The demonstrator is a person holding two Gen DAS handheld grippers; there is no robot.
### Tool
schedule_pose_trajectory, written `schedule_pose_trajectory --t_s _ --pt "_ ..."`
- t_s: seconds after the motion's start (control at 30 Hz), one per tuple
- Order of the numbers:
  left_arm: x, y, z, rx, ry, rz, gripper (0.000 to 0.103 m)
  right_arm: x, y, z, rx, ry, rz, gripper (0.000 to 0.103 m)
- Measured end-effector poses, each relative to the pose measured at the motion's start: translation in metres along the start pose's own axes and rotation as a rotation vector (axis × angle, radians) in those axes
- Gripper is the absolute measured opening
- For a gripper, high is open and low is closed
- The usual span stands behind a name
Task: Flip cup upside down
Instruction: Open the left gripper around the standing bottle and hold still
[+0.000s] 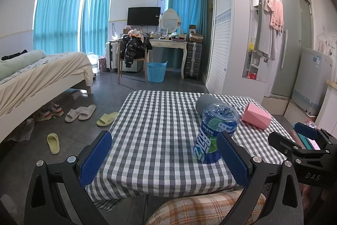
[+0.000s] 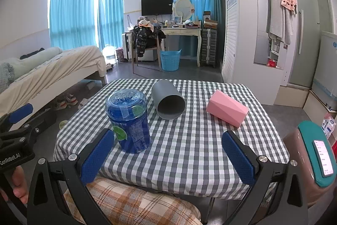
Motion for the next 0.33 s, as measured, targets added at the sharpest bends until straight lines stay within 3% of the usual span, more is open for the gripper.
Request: schedule_pose_trajectory --t_s 0.33 --pt "-0.0008 -0.0036 -0.0007 -0.019 0.012 0.000 0.103 -0.0015 -0.0042 0.0014 -0.003 0.001 0.011 0.103"
Point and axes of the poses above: each gripper's, at about its wrist camera, not at the fingertips, and x roughly against the way its jaws point, z to its left, y to its top, the point moved 9 cm from there along -x, roughly the way its jaws point, and after that the axes turned 4 degrees about -y, right-handed, at the moved point
